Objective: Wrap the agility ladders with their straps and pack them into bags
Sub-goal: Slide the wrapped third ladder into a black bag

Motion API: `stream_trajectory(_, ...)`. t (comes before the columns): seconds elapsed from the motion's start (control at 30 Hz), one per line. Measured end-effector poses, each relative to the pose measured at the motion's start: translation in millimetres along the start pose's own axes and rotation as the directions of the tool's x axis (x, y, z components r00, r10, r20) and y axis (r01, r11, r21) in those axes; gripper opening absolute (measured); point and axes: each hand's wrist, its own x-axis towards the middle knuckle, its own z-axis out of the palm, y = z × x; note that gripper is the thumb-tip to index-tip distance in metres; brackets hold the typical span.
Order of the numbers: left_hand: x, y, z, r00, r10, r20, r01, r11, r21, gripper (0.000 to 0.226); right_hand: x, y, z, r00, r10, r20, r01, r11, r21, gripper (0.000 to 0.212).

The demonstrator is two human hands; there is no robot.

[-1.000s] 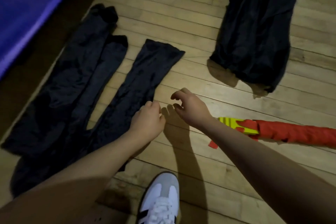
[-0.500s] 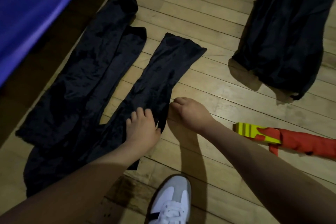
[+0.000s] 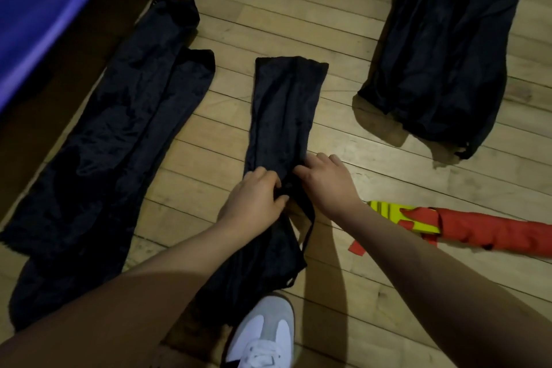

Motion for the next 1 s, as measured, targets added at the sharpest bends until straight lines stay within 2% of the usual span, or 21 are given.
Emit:
stream_trajectory(0.1,7.1,10.6,6.8,0.993,-0.037,0.115,0.026,0.995,0.097,0.052,-0.7,16.7,-4.3,0.990,0.085,-0.113,-0.085,0.996,0.005,0.015)
stream_trajectory(0.17,16.5,21.6,12.9,0.987,-0.017,0.159,-0.002,0.993,0.122,0.050,-0.5,29.7,-5.0,0.980,0.138,-0.146,-0.128,0.989,0.073,0.017)
stream_trajectory(0.3,47.7,42.9,20.4,0.995,0.045,0.087,-0.045,0.999,-0.009,0.025,-4.2,52.7,-9.8,0.956,0.249,-0.158,-0.213,0.953,0.217,0.034)
stream_trajectory(0.47,89.0,73.8,11.6,0.997,-0.010,-0.078,-0.007,0.978,-0.210,0.025,-20.9,69.8,-20.0,0.928,0.364,-0.081,-0.328,0.901,0.285,0.063)
stream_trajectory(0.57,103.8,90.6,3.2,0.997,0.047,-0.067,-0.062,0.969,-0.238,0.037,-31.5,75.1,-21.4,0.915,0.398,-0.073,-0.351,0.870,0.346,0.062)
stream_trajectory(0.63,104.8,98.4,-0.3,0.993,0.100,-0.057,-0.110,0.969,-0.221,0.043,-40.9,77.3,-22.4,0.907,0.412,-0.083,-0.349,0.849,0.398,0.051)
stream_trajectory(0.7,96.0,99.6,-2.8,0.987,0.137,-0.081,-0.150,0.971,-0.187,0.038,-49.5,75.3,-21.5,0.917,0.389,-0.087,-0.317,0.844,0.432,0.040)
stream_trajectory(0.8,68.9,93.3,1.1,0.984,0.157,-0.079,-0.167,0.976,-0.141,0.022,-65.2,64.1,-18.2,0.972,0.230,-0.047,-0.191,0.890,0.414,0.036)
stream_trajectory(0.9,40.2,84.3,7.6,0.990,0.143,-0.018,-0.144,0.983,-0.117,0.013,-75.6,47.0,-15.8,0.997,0.076,0.031,-0.082,0.912,0.401,0.044)
stream_trajectory(1.0,11.3,73.0,8.6,0.996,0.091,0.002,-0.090,0.990,-0.108,0.014,-82.3,29.0,-11.2,0.977,0.008,0.215,-0.073,0.953,0.293,0.062)
